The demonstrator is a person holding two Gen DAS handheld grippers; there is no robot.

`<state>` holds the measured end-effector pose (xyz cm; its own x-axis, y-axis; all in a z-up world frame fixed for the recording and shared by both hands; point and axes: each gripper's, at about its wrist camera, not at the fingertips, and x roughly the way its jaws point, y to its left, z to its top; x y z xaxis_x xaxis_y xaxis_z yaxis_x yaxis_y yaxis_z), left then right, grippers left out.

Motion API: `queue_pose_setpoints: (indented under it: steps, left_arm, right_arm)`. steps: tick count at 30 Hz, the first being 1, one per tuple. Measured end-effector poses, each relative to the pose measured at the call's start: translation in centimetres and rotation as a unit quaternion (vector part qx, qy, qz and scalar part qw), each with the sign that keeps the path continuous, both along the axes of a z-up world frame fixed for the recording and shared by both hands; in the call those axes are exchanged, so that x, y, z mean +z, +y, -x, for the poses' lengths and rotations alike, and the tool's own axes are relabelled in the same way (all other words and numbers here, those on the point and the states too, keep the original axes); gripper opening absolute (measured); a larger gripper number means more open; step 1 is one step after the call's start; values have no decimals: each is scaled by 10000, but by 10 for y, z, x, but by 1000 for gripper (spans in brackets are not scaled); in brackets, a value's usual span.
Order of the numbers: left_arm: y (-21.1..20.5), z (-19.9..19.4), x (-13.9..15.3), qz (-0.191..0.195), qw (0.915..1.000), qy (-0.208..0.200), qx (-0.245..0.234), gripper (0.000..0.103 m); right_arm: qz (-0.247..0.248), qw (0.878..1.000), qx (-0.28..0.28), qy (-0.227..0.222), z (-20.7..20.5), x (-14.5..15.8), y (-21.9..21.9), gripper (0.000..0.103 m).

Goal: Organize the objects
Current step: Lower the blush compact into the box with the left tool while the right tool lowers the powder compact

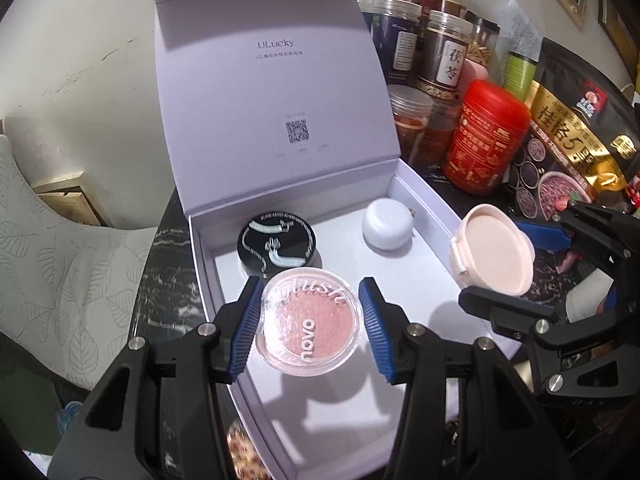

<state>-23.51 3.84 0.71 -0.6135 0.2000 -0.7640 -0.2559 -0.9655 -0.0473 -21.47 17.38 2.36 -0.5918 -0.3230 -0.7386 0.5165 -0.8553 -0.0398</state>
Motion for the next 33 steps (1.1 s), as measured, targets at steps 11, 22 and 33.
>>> queue_pose_setpoints:
  steps: [11, 22, 33]
  left_arm:
    - [1, 40, -9, 97, 9999, -28, 12, 47]
    - [4, 75, -20, 50, 9997, -238, -66, 47]
    - [10, 90, -26, 176, 9997, -150, -91, 47]
  right_arm:
    - [-45, 9997, -25, -221, 41, -17, -4, 59]
    - [-51, 9995, -63, -311, 78, -23, -8, 59]
    - [-189, 9991, -10, -376, 100, -38, -12, 59]
